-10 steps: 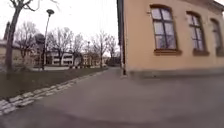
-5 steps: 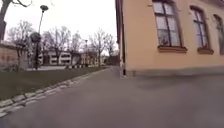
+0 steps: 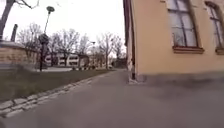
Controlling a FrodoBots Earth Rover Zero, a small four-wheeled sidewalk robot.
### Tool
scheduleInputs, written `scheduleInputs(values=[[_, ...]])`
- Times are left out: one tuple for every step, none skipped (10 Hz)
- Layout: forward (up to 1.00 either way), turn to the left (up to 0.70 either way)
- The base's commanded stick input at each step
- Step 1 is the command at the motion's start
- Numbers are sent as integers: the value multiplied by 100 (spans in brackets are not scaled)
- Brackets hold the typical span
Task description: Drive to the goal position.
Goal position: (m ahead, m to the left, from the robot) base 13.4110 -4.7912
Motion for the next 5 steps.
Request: scheduleInputs(values=[[100, 36], [100, 6], [100, 0], [100, 0], [100, 0]])
